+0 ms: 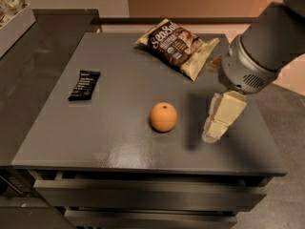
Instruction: Move orange near brown chip bag
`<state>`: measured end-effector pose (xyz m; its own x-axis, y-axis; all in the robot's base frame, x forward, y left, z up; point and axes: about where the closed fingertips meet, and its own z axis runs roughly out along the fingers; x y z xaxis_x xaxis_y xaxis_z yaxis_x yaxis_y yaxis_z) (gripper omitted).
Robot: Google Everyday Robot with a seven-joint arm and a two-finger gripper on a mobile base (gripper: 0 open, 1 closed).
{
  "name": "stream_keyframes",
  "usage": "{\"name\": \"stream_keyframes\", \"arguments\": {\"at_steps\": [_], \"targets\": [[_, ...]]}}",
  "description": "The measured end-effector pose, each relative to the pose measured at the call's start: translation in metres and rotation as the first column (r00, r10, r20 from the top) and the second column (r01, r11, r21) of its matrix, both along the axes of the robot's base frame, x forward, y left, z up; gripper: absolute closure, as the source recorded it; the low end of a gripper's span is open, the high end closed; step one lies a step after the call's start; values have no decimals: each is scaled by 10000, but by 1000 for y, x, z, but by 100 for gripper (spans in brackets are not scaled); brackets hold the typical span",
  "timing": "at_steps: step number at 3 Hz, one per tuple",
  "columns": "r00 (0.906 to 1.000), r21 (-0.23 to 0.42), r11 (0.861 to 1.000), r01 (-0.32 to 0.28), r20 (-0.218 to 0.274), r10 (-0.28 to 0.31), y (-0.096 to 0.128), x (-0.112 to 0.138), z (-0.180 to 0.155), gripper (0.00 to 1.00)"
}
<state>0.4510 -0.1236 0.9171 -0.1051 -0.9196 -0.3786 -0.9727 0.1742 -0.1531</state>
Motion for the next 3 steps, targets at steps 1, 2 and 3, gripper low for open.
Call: {"name": "stream_keyframes", "arguments": {"at_steps": [1,2,3], "targets": [[9975,630,9960,-636,-282,655,43,1,-17,0],[9930,930,9897,-1085,-371,1123,71,-1,-27,0],[9899,1073,9859,-1287,-463,1342,89,0,-36,0]]}}
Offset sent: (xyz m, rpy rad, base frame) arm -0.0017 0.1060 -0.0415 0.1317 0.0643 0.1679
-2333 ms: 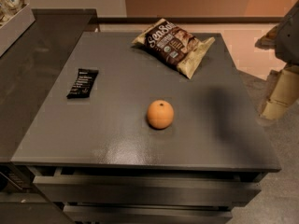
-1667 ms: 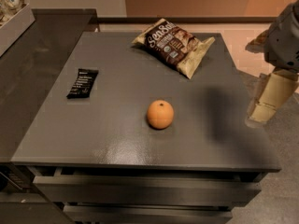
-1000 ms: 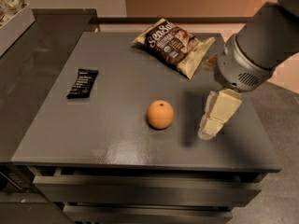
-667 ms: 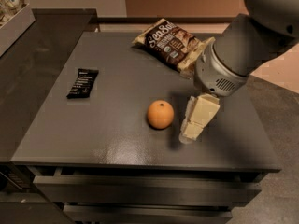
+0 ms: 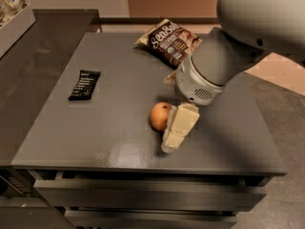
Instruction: Move orange near brown chip bag
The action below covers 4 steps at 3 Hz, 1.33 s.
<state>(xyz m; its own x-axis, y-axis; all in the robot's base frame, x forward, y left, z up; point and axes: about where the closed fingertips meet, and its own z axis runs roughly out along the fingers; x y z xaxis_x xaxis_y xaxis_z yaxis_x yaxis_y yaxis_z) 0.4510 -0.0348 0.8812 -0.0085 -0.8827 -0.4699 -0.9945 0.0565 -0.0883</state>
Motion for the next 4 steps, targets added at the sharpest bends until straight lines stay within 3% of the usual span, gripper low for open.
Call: {"name": "stream_keyframes", "arguments": {"at_steps": [1,2,4], "targets": [[9998,76,9999,-103,-154,104,11,2,-10,0],[9996,118,9999,-68,-262,71,15,5,-16,18],[9994,311,9994,180,-301,-170,3,17,-21,64]]}}
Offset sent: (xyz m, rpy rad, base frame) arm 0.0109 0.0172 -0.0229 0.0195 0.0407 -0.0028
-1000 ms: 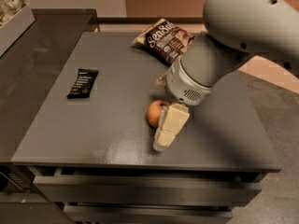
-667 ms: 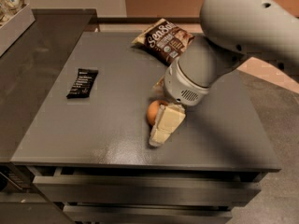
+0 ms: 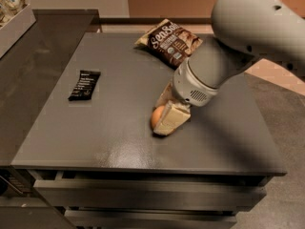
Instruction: Move orange near brown chip bag
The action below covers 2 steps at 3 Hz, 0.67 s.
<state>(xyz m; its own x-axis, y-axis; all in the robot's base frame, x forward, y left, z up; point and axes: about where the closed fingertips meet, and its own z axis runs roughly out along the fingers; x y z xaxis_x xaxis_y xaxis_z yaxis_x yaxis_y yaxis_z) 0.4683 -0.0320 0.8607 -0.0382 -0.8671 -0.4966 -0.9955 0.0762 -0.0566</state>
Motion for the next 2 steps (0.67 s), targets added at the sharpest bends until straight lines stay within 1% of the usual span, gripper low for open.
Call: {"name": "stream_keyframes", "arguments": {"at_steps": [1,2], "targets": [[9996,232,9995,215,170,-219,-4,7,12,87],[9963,471,9959,767,364,-785,-8,29,34,100]]}}
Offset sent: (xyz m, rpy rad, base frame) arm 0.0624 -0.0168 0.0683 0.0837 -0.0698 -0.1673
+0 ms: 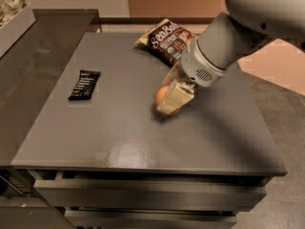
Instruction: Move orange near brown chip bag
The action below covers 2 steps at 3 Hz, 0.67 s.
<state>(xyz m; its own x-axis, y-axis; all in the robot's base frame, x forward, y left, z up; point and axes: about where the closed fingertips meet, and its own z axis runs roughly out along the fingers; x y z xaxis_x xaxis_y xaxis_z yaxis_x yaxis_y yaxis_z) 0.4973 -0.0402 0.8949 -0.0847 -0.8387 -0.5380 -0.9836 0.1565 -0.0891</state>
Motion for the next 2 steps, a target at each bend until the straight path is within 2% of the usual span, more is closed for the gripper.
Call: {"name": "stream_keyframes", "arguments": {"at_steps": [1,2], "targets": [[9966,127,9968,793,209,-796,-4,34,18,100],[9880,89,9886,1505,329,-1507,-8,67,24,100]]}}
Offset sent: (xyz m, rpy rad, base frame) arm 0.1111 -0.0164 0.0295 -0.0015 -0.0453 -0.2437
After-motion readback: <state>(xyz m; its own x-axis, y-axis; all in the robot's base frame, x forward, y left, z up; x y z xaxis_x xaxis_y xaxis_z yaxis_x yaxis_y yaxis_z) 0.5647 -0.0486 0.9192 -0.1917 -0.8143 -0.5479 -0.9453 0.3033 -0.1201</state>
